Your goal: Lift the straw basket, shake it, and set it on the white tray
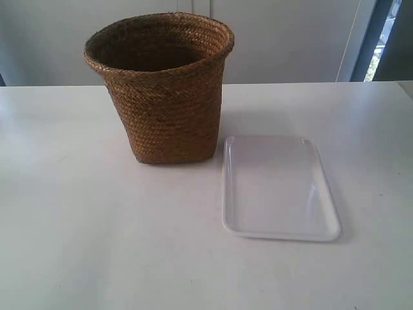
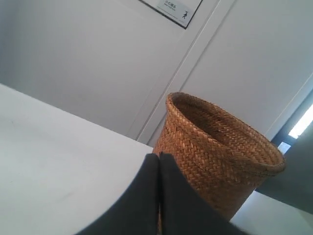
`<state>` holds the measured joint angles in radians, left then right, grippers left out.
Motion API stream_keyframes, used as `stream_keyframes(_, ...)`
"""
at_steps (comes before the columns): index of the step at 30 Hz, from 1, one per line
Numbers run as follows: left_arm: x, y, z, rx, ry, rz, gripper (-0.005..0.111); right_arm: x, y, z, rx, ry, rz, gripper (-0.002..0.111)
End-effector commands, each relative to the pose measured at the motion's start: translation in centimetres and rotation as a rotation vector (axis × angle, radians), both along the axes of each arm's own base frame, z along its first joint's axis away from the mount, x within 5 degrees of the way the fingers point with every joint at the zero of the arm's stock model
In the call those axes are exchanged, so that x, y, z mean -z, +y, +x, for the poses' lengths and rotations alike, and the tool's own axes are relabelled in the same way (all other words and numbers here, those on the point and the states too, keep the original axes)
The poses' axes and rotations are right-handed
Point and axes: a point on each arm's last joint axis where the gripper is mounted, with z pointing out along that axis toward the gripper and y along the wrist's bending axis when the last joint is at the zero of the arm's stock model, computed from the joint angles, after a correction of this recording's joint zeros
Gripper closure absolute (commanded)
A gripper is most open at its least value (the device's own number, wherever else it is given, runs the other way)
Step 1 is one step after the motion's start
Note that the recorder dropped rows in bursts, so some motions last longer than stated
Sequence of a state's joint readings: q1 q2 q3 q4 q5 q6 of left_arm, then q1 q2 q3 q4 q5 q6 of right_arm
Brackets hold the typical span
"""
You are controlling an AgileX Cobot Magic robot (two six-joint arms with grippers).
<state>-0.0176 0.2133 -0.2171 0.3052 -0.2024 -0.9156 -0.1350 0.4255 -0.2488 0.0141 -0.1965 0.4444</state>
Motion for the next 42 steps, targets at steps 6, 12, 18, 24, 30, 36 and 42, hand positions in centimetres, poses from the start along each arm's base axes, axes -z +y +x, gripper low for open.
stream_keyframes(6, 0.8, 0.1, 0.6, -0.013, 0.111, 0.034, 0.107, 0.6, -0.1, 0.2, 0.003, 0.088, 0.012, 0.108)
stream_keyframes(12, 0.8, 0.1, 0.6, -0.015, 0.120, 0.034, 0.107, 1.1, -0.1, 0.2, 0.002, 0.140, 0.026, 0.108)
stream_keyframes(18, 1.1, 0.2, 0.6, -0.023, 0.144, 0.136, 0.107, 1.5, 0.0, 0.2, 0.003, 0.185, -0.003, 0.108)
stream_keyframes(24, 1.7, 0.2, 1.5, -0.015, 0.222, 0.284, 0.107, 2.0, -0.1, 0.4, 0.001, 0.249, -0.103, 0.108)
stream_keyframes(30, 0.4, 0.1, 3.4, -0.001, 0.257, 0.331, 0.107, 1.3, -0.2, 1.2, 0.002, 0.233, -0.117, 0.108)
stream_keyframes(36, -3.0, 0.2, 6.3, -0.007, 0.304, 0.336, 0.107, 0.1, -0.5, 3.4, -0.003, 0.306, -0.106, 0.108)
stream_keyframes(42, -3.5, 0.1, 9.0, 0.002, 0.366, 0.328, 0.107, -0.2, -1.0, 6.6, -0.015, 0.471, -0.088, 0.108)
